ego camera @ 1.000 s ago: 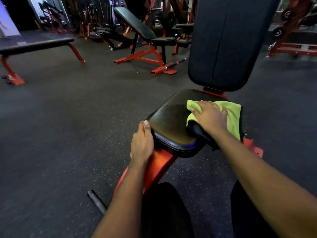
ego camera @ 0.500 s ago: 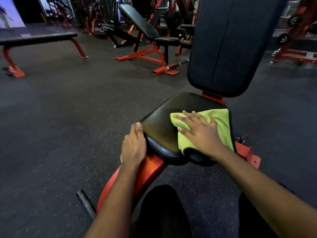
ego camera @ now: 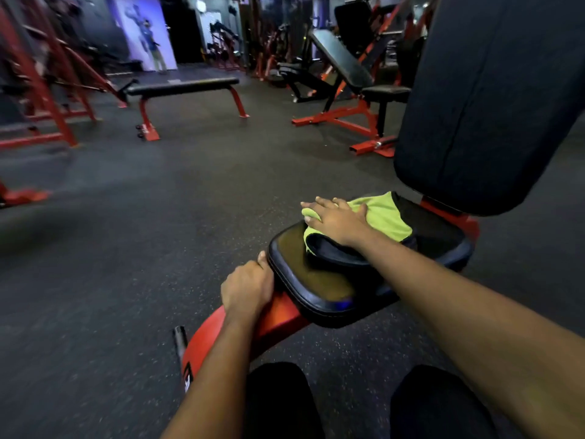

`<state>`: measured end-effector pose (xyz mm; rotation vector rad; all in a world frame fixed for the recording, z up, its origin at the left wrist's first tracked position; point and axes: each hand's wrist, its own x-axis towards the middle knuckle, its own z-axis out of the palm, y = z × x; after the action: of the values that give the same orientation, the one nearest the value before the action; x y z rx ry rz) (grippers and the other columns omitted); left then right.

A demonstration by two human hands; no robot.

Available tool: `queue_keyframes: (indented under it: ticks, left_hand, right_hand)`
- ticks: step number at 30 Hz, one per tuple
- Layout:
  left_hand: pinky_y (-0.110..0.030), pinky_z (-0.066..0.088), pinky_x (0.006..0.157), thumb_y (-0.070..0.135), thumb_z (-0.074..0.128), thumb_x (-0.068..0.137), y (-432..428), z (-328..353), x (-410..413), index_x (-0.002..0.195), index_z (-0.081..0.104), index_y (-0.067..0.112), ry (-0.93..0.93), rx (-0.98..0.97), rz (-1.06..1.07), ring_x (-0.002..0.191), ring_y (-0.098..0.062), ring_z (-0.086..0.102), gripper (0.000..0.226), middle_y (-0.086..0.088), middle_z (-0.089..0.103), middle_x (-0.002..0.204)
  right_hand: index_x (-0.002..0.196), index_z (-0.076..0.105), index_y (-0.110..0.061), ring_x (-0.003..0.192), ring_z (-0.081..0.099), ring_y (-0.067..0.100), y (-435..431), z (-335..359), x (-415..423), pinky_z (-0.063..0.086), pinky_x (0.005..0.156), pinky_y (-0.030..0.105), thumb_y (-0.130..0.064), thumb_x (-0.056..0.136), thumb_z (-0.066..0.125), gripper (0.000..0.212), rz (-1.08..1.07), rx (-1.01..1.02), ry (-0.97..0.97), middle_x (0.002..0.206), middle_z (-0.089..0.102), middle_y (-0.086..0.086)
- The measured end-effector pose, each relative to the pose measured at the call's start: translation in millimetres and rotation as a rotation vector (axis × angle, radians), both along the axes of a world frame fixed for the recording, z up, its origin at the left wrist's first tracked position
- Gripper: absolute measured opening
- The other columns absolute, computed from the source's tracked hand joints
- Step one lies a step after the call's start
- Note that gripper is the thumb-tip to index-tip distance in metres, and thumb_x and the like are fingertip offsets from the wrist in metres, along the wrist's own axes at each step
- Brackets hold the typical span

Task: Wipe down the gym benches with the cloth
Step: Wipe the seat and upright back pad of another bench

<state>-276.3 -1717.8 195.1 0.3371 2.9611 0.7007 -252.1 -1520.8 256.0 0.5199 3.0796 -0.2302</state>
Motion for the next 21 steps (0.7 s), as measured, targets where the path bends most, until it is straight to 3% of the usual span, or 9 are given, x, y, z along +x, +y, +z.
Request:
queue_keyframes:
  ticks: [8, 16, 21]
  left_hand:
    - [-0.04, 0.04, 0.098, 0.039, 0.017, 0.104, -1, 1, 1, 0.124, 0.06, 0.007, -0.038, -0.145, -0.04, 0.124, -0.034, 0.053, 0.057, -0.017, 0.058, 0.133]
    - [-0.039, 0.042, 0.091, 0.038, 0.024, 0.103, -10, 0, -3, 0.111, 0.063, 0.007, -0.027, -0.157, -0.113, 0.118, -0.034, 0.056, 0.05, -0.02, 0.06, 0.127]
    - [-0.038, 0.043, 0.094, 0.036, 0.027, 0.105, -18, 1, -11, 0.112, 0.065, 0.005, -0.1, -0.118, -0.149, 0.119, -0.035, 0.055, 0.049, -0.021, 0.06, 0.128]
  right_hand:
    - [0.149, 0.011, -0.058, 0.153, 0.001, 0.017, -22, -12, 86, 0.0, 0.114, 0.068, -0.062, 0.1, 0.018, 0.049, 0.235, 0.048, 0.091, 0.164, 0.0, -0.02]
    - [0.151, 0.023, -0.05, 0.152, 0.011, 0.023, 28, -4, 9, 0.007, 0.112, 0.069, -0.061, 0.101, 0.025, 0.051, 0.099, -0.059, 0.037, 0.165, 0.014, -0.01]
    - [0.151, 0.028, -0.046, 0.152, 0.01, 0.025, 17, 1, -6, 0.004, 0.111, 0.072, -0.057, 0.103, 0.023, 0.049, 0.071, 0.005, -0.01, 0.164, 0.013, -0.013]
